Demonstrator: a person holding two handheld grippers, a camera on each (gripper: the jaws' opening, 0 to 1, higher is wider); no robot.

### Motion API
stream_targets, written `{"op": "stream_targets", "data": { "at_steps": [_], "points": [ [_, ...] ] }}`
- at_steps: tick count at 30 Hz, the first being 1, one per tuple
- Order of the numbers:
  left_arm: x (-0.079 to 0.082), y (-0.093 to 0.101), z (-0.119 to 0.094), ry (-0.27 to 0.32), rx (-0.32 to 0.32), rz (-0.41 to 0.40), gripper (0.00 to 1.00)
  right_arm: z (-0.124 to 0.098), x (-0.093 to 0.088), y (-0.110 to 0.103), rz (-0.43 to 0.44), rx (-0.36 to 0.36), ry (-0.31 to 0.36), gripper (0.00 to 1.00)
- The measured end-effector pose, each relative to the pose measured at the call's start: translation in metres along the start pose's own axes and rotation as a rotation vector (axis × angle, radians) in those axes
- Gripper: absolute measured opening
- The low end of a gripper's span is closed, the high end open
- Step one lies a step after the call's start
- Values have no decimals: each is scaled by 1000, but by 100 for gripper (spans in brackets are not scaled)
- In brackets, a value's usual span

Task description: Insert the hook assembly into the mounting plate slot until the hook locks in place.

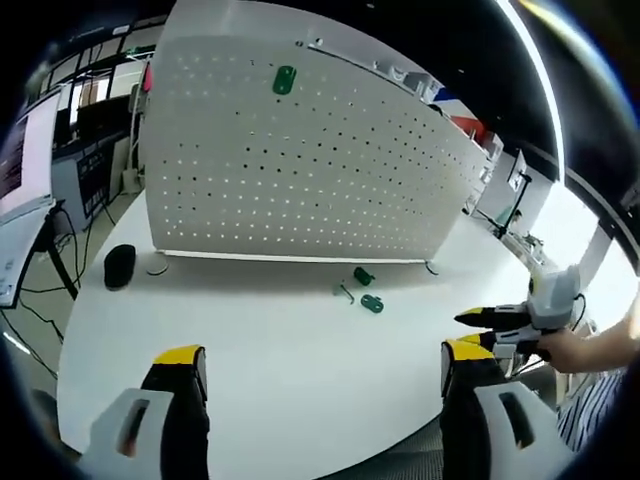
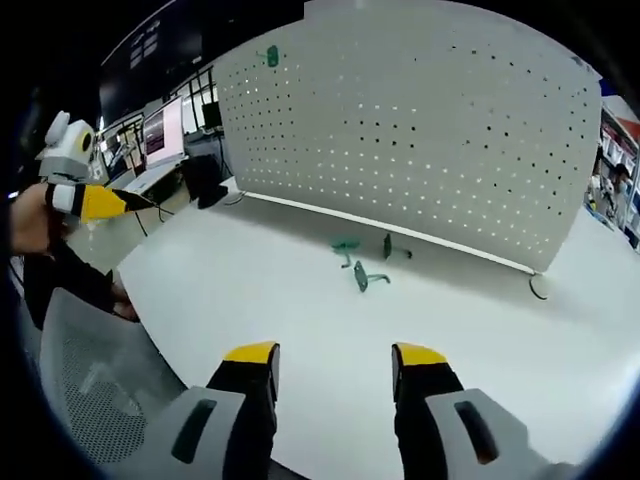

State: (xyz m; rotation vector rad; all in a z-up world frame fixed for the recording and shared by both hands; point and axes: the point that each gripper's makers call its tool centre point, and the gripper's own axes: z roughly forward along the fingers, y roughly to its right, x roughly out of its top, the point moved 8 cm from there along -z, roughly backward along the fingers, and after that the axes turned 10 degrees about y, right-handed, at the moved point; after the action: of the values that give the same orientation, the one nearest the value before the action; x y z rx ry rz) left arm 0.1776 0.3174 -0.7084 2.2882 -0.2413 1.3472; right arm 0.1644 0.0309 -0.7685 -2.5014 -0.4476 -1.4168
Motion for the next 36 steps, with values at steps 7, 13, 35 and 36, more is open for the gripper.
{"op": "stream_targets", "data": {
  "at_steps": [7, 13, 35, 36],
  "points": [
    [-3, 1, -2, -5, 2, -12, 98, 39, 10, -2, -34, 61, -13, 34],
    [-5, -2, -4, -16, 11, 6, 99, 68, 18, -2, -54, 94, -28, 30],
    [-11, -7, -8, -30, 52, -8, 97, 147, 33, 10, -80, 142, -82, 22],
    [-11, -7, -8, -30, 53, -9, 97, 151, 32, 11, -86, 146, -88, 22]
  ]
}}
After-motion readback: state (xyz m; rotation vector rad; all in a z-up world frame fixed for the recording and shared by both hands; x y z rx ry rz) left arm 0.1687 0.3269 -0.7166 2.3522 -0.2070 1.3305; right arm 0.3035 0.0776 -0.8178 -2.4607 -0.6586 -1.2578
